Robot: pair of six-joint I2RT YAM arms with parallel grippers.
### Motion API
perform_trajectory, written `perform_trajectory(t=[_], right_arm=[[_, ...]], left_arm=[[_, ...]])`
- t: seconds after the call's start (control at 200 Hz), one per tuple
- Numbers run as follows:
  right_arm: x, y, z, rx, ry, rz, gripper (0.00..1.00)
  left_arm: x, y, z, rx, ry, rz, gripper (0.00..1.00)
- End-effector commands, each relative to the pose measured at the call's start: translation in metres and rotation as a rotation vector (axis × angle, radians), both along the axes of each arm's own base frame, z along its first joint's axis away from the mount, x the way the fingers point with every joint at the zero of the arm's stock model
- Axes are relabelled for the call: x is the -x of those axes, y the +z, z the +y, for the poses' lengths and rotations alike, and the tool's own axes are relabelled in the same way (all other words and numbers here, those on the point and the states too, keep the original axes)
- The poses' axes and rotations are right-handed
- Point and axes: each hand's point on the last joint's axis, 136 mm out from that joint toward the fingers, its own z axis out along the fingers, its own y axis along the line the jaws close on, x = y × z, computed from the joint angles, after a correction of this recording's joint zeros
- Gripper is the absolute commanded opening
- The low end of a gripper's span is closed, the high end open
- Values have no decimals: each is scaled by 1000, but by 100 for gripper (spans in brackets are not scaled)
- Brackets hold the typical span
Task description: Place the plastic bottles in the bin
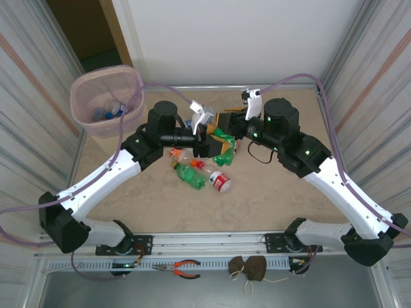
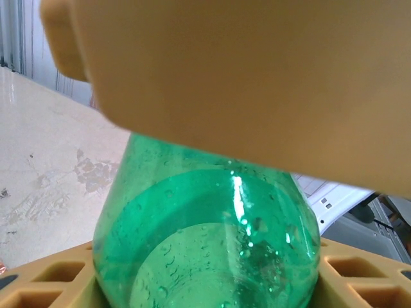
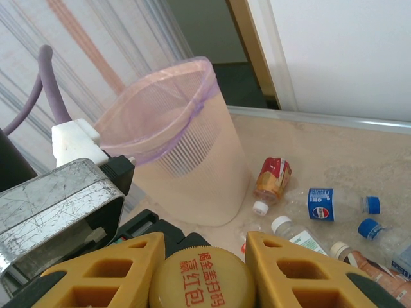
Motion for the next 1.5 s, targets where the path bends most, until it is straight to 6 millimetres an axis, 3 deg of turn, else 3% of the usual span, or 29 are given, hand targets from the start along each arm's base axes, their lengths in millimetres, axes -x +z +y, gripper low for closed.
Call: perform_trajectory(t=[0.0, 0.12, 0.296, 0.536, 0.767, 1.132, 1.308, 1.493], right_arm=[[5, 26, 2, -59, 11, -36, 36], [5, 26, 1, -57, 8, -38, 41], [7, 33, -8, -48, -18, -56, 63], [14, 43, -31, -27, -81, -98, 71], [15, 38, -47, 6, -130, -93, 71], [13, 33, -57, 26, -159, -78, 72], [12, 31, -59, 31, -164, -72, 72], [9, 28, -55, 32, -159, -61, 72]], left_arm=[[1, 15, -1, 20, 2, -60, 56], [0, 16, 2, 16, 21, -73, 54], [-6, 24, 12, 24, 64, -83, 52], [-31, 38, 49, 10, 207, -77, 52], [-69, 56, 115, -9, 429, -52, 51], [-139, 93, 252, -23, 831, 22, 50], [-170, 90, 302, -49, 962, 81, 49], [-203, 59, 327, -102, 1023, 173, 49]])
